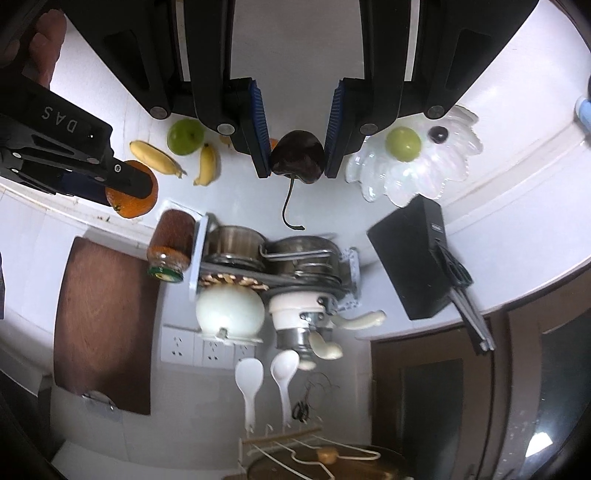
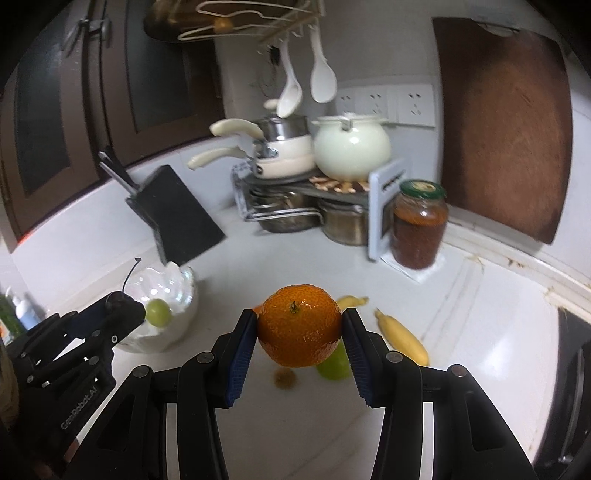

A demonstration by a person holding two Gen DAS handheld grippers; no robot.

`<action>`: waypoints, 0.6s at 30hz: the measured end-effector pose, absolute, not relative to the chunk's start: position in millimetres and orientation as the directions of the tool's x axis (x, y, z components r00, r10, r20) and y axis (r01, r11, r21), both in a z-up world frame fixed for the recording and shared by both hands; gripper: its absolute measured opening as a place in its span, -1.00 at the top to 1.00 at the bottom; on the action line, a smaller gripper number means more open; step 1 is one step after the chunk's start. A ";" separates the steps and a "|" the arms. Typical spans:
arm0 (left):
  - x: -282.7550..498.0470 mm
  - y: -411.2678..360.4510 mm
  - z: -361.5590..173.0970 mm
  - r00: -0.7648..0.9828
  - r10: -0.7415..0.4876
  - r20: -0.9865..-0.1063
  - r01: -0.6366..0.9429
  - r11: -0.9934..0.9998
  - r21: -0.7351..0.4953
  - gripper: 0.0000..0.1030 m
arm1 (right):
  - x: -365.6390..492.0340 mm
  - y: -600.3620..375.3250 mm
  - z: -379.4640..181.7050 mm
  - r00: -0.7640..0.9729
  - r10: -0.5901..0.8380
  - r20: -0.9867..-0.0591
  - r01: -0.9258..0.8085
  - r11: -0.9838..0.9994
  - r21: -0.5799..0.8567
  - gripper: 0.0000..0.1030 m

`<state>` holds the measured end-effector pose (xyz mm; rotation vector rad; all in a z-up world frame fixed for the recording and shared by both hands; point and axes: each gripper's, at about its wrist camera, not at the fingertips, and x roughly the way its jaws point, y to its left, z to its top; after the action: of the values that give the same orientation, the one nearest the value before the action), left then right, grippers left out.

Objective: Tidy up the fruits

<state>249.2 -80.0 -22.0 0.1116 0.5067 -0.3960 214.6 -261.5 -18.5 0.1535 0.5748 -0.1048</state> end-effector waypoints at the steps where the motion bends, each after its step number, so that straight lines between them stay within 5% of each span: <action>1: 248.7 -76.9 -20.6 0.806 -0.336 -0.487 0.389 0.921 0.008 0.43 | 216.2 -258.2 -16.2 0.840 -0.046 -0.541 0.130 0.985 0.117 0.06; 18: 252.2 -11.9 -3.3 0.868 -0.220 -0.446 0.247 0.969 0.001 0.44 | 246.7 -194.8 7.3 0.879 0.114 -0.463 -0.060 0.990 0.130 0.06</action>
<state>252.2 -11.9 -3.3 0.0583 0.4595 -0.2444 246.7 -194.8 7.3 0.1130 0.4894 0.0909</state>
